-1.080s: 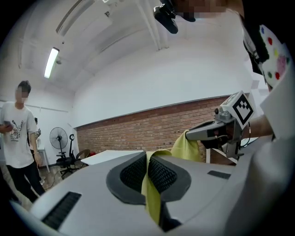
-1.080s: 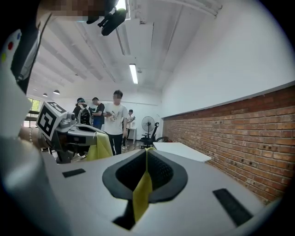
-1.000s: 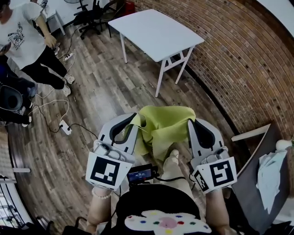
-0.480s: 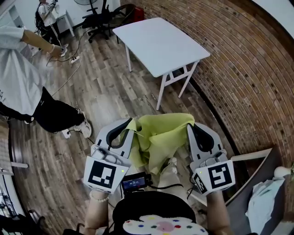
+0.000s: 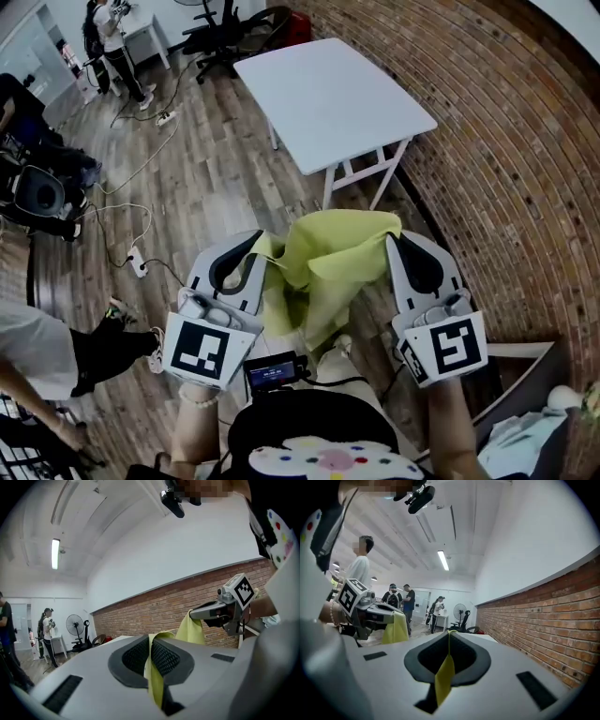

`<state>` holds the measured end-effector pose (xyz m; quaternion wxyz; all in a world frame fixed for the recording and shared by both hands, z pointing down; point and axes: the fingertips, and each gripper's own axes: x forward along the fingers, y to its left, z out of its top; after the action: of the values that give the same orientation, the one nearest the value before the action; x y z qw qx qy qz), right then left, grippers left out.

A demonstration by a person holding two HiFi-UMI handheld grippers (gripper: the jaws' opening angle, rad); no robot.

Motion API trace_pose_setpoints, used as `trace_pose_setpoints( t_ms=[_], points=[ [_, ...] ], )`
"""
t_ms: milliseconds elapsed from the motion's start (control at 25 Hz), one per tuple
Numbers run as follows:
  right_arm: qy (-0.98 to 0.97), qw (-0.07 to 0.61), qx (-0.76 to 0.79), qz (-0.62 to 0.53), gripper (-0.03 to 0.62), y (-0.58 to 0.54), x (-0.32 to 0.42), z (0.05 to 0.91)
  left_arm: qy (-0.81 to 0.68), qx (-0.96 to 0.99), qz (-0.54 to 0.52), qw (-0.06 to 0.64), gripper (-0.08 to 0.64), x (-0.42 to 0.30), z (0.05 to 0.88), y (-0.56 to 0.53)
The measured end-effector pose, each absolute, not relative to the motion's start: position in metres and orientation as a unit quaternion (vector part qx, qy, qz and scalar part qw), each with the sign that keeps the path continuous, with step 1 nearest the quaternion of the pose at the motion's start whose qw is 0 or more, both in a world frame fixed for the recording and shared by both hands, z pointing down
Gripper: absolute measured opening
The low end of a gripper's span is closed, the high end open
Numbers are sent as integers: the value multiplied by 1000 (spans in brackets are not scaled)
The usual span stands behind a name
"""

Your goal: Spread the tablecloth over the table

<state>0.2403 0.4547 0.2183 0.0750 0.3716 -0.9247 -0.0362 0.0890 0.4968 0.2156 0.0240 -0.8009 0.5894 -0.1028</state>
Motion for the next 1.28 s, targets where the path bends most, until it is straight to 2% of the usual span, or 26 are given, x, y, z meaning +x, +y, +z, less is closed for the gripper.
trace_pose_setpoints(
  t_ms=[360, 600, 920, 1280],
  points=[
    [-936, 55, 344, -41, 34, 392, 288, 212, 607, -786, -107, 38, 15, 143, 207, 436],
    [-942, 60, 329, -44, 34, 363, 300, 222, 621, -775, -110, 37, 14, 152, 212, 412],
    [-936, 61, 343, -47, 34, 333, 290, 225, 626, -771, -107, 47, 14, 126, 214, 378],
    [-897, 72, 434, -48, 34, 290, 245, 231, 563, -817, -105, 65, 14, 57, 224, 313]
  ],
)
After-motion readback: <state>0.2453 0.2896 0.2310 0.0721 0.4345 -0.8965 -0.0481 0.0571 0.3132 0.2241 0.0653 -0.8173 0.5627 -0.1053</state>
